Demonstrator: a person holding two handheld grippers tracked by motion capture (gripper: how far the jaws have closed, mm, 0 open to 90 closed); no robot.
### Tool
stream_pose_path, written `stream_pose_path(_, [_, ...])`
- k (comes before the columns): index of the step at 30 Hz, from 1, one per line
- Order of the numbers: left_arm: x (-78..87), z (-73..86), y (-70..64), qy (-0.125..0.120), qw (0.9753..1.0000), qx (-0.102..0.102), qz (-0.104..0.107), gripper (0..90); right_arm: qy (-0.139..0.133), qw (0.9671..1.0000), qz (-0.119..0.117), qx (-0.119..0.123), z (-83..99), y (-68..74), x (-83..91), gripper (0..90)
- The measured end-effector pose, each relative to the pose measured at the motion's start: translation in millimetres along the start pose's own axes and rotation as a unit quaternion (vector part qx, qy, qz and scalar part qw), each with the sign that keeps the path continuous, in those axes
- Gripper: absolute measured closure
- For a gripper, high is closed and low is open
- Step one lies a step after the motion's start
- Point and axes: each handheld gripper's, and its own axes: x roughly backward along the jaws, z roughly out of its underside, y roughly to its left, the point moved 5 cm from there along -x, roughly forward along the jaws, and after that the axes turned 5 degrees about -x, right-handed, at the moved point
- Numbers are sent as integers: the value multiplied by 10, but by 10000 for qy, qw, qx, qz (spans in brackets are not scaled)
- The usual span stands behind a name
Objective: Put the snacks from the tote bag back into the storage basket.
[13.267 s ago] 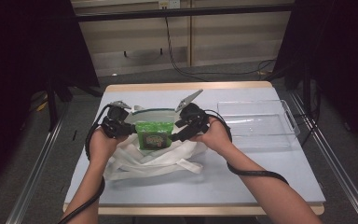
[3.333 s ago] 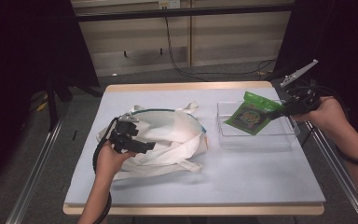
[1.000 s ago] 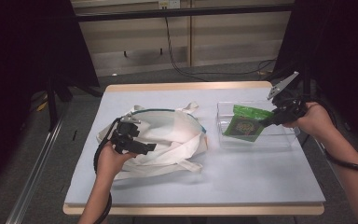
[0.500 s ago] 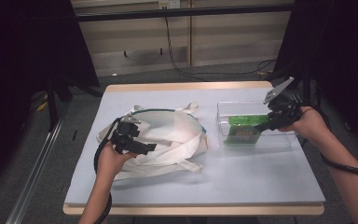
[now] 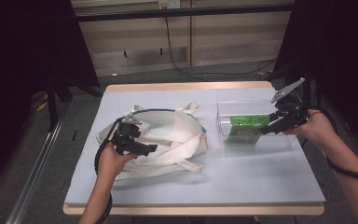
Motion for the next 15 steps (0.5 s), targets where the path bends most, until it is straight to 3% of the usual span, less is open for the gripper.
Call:
stream_pose_path(3, [21,-7,-3,11,10000,-2,-2,107,-22,9999,11,-162,14,-5,8,329])
stream_pose_path(9, [48,-18,-19,4,10000,-31,-40,107,-50,9999,-20,-98,46,39,12,299])
stream_pose_path(14, [39,-9,-34,-86,9999,61,-42,107,-116,9998,-32,-127,85,66,36,263])
stream_pose_path(15, [50,3,-38,-37,10000,-16,-27,107,-124,9998,-2,-125,95,67,45,254])
